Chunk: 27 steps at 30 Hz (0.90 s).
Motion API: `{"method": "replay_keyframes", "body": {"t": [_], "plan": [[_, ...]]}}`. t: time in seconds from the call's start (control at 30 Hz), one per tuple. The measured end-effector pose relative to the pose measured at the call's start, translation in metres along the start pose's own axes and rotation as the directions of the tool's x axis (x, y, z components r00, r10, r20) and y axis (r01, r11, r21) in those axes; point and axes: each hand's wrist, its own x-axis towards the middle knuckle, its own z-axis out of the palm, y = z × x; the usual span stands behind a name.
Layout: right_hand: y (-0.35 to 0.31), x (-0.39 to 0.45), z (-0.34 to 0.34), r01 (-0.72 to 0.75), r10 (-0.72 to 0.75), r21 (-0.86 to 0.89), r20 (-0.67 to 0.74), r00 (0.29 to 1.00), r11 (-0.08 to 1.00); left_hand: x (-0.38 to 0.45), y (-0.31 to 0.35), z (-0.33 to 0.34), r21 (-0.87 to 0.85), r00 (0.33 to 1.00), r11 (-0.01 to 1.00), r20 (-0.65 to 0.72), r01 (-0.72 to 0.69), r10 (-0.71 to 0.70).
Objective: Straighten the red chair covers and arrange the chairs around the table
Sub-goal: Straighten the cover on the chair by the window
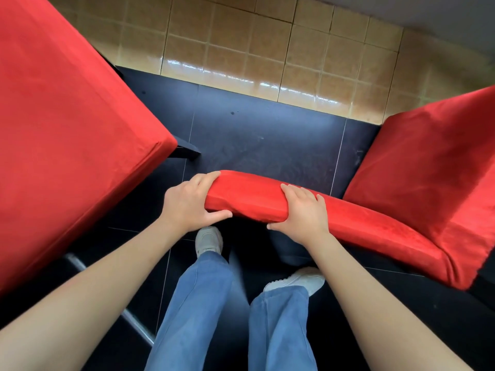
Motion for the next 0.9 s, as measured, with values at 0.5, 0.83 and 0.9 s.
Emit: {"method": "replay_keyframes", "body": {"t": [0.5, 0.83, 0.9], "plan": [[0.002, 0.005, 0.001, 0.081, -0.086, -0.046, -0.120, 0.989, 0.996, 0.010, -0.011, -0.005, 0.080, 0.983, 0.983, 0.092, -0.168, 0.160], [0.001, 0.003, 0.000, 0.102, -0.098, 0.025, -0.144, 0.985, 0.994, 0.013, -0.017, 0.000, -0.119, 0.975, 0.968, 0.014, -0.220, 0.223], [0.003, 0.002, 0.000, 0.110, -0.105, 0.024, -0.164, 0.981, 0.994, 0.013, -0.018, 0.000, -0.133, 0.968, 0.959, -0.014, -0.249, 0.249]]}}
